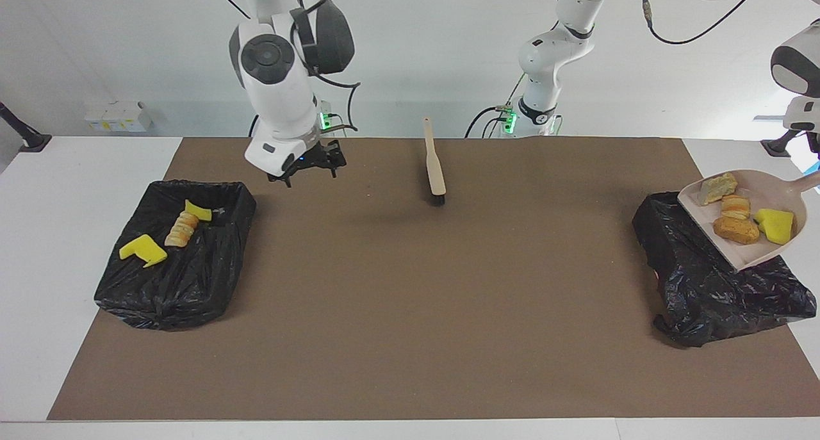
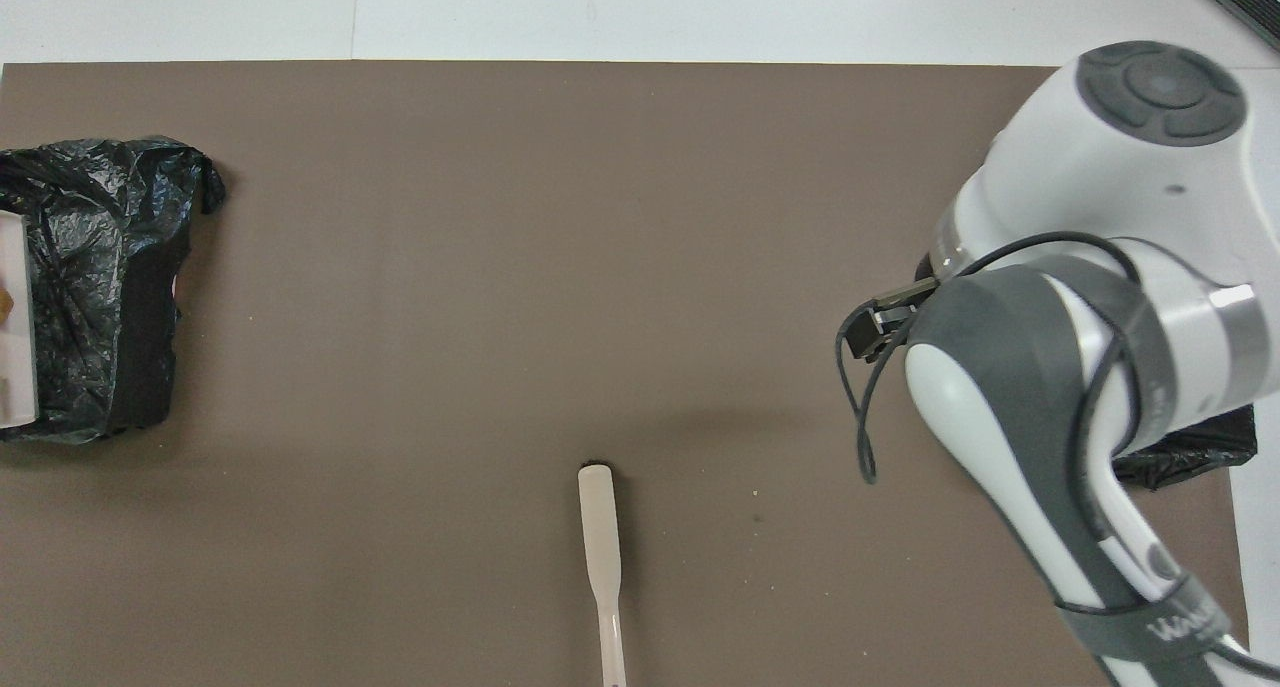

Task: Sweep and dump trash in bin
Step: 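Tip the dustpan into the black bin with the left gripper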

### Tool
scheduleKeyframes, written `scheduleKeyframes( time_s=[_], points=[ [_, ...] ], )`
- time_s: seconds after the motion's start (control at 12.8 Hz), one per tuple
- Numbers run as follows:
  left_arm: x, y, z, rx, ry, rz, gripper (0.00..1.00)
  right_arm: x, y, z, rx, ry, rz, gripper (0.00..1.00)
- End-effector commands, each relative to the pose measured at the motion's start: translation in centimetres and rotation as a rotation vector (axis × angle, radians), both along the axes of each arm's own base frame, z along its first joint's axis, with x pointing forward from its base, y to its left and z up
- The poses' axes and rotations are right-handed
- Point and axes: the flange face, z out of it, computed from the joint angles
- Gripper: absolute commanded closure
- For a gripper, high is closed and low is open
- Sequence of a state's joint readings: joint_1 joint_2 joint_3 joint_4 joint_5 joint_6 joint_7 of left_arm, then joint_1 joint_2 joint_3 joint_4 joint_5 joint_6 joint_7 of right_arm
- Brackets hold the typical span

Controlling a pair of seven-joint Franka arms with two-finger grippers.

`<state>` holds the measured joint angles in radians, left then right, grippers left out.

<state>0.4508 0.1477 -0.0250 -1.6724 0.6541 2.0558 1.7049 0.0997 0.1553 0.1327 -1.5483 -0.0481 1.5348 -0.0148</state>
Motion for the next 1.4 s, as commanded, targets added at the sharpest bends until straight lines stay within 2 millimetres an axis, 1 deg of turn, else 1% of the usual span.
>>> scheduleKeyframes(
  time_s=[0.0,0.08,0.16,0.23,0.31,0.39,0.55,0.62,0.7,0.78,0.86,1.01,1.09,1.17,1.33],
  points=[
    [1.4,-1.2,0.7,0.091,0.034,-0.06,1.0,0.1,-4.5,4.0,-0.044,-0.081,-0.041,0.0],
    [1.9,-1.8,0.5,0.122,0.051,-0.081,1.0,0.5,-6.9,4.7,-0.043,-0.106,-0.081,0.0],
    [2.1,-2.2,0.6,0.158,0.065,-0.098,1.0,0.4,-8.6,5.3,-0.045,-0.108,-0.11,0.0],
    [2.4,-2.7,0.9,0.201,0.079,-0.115,1.0,0.0,-10.3,6.1,-0.042,-0.114,-0.141,0.0],
    [2.6,-2.9,1.5,0.251,0.075,-0.107,1.0,-0.5,-11.6,6.9,-0.034,-0.112,-0.175,0.0],
    [2.9,-3.7,1.7,0.291,0.059,-0.097,1.0,-1.4,-12.3,7.8,-0.017,-0.105,-0.219,0.0],
    [2.7,-3.7,2.2,0.342,0.04,-0.045,1.0,-3.0,-13.7,9.4,0.016,-0.104,-0.279,0.0],
    [2.7,-3.7,2.7,0.349,0.036,-0.039,1.0,-3.8,-14.4,9.5,0.035,-0.105,-0.297,0.0],
    [2.9,-3.8,3.9,0.386,0.037,-0.032,1.0,-4.7,-14.4,8.9,0.048,-0.093,-0.315,0.0],
    [3.0,-4.3,4.3,0.422,0.042,-0.015,1.0,-5.1,-14.4,8.6,0.054,-0.086,-0.332,0.0],
    [2.9,-4.9,4.8,0.439,0.021,0.014,1.0,-5.2,-14.3,8.6,0.054,-0.088,-0.338,0.0],
    [2.5,-6.4,5.4,0.491,-0.043,0.144,1.0,-5.1,-13.0,8.8,0.054,-0.092,-0.309,0.0],
    [2.3,-7.3,5.9,0.524,-0.079,0.197,1.0,-5.1,-12.9,8.9,0.054,-0.095,-0.306,0.0],
    [2.2,-8.6,6.1,0.548,-0.09,0.217,1.0,-5.0,-12.9,8.9,0.054,-0.095,-0.304,0.0],
    [2.3,-10.9,6.6,0.61,-0.071,0.216,1.0,-5.0,-13.0,8.9,0.054,-0.095,-0.31,0.0]
  ],
)
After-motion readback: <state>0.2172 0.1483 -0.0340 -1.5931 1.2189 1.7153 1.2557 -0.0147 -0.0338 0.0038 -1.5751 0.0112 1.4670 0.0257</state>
